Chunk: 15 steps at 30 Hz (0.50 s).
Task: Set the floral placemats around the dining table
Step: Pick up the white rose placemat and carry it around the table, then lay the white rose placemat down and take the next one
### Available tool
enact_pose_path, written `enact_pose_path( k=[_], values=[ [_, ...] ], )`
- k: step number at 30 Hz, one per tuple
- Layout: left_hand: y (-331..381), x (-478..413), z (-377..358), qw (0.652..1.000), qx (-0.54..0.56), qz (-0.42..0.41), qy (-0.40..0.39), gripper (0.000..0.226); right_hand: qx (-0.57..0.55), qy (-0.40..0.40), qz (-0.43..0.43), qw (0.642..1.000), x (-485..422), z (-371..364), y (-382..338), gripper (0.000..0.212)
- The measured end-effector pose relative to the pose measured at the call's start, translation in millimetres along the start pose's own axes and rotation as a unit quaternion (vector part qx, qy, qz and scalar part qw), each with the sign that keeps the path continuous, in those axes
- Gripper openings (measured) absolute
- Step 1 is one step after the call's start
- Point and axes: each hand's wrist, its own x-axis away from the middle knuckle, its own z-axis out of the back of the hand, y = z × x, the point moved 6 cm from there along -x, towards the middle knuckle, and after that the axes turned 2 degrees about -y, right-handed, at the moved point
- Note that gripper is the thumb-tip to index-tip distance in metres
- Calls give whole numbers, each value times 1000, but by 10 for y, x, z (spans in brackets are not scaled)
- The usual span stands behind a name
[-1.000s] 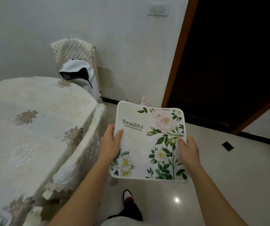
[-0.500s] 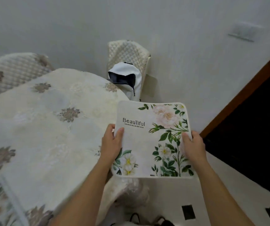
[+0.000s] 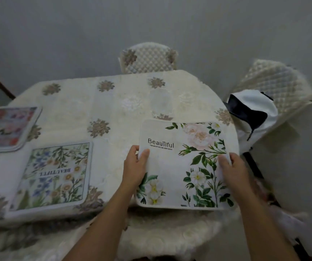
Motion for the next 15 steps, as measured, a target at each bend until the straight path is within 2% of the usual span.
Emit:
enact_pose_path(
  k=[5,10,15],
  values=[
    [-89,-23,195,996,-7,54,67,5,16,-78,32,996,-449,-383,-54,18],
    [-239,-22,360,988,-20,94,122,14,23,-123,30,992,-666,-755,-27,16],
    [-393,-195,433,983,-26,129,130,14,56,-146,31,987,-817,-1081,18,21]
  ],
)
